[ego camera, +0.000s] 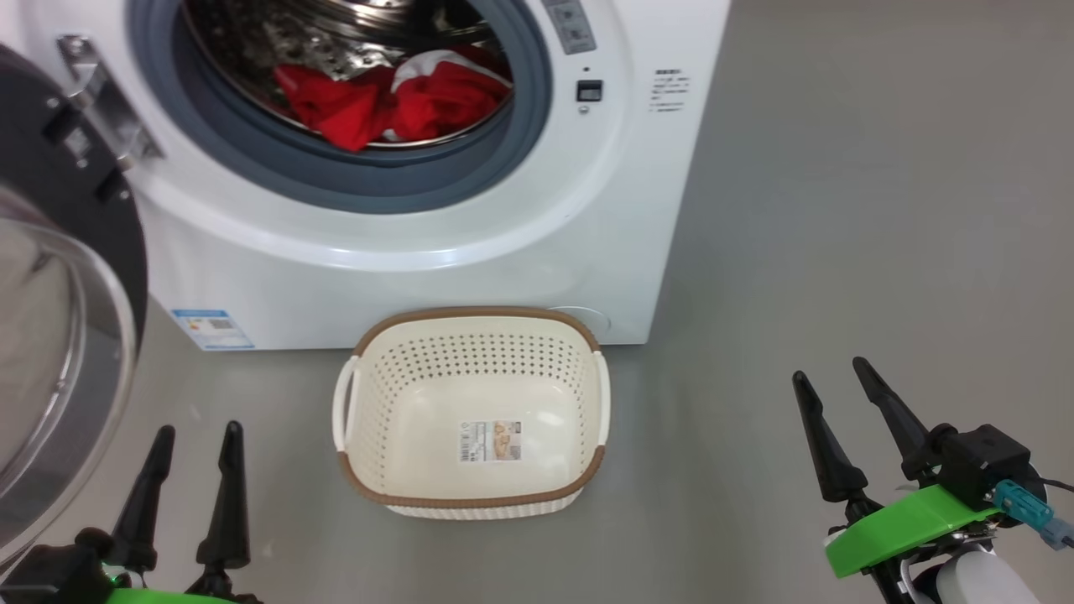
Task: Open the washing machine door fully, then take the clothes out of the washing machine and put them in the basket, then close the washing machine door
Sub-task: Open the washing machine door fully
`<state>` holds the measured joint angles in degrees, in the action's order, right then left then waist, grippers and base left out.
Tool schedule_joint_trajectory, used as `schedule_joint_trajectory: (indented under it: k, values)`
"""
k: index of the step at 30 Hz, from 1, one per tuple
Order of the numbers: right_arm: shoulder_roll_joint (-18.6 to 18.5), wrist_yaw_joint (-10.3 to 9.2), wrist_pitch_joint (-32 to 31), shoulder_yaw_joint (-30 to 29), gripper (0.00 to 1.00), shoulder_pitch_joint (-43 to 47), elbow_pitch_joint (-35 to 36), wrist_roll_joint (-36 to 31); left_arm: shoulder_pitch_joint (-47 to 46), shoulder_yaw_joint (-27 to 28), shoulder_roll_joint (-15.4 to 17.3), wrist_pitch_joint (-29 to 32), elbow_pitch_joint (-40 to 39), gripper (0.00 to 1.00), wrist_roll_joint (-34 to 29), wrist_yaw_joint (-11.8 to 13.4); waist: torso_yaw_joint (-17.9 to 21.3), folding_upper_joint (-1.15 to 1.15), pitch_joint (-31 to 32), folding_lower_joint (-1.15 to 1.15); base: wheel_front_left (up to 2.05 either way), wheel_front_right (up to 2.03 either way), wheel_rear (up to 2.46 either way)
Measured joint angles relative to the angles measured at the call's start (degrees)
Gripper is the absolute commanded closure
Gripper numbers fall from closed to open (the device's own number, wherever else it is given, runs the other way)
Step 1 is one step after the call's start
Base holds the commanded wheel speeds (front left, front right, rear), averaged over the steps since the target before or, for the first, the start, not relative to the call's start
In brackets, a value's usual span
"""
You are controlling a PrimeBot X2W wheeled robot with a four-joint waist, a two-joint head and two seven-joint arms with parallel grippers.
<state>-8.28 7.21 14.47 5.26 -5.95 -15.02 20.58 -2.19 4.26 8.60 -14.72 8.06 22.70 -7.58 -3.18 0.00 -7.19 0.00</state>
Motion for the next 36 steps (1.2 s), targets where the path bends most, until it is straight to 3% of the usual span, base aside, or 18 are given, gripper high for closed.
schedule_joint_trajectory:
  k: [17,36]
  values:
    - [0.8,0.0,0.0,-3.1,0.0,1.4,2.0,0.0,1.3,-2.2,0.5,0.0,-2.1,0.0,2.3,0.0,7.3,0.0,-0.4,0.0,0.0,0.0,0.0]
    - [1.3,0.0,0.0,-4.0,0.0,2.4,2.5,-0.5,1.9,-3.2,1.0,0.0,-2.6,0.0,2.5,0.0,7.5,0.0,0.0,0.0,0.0,0.0,0.0]
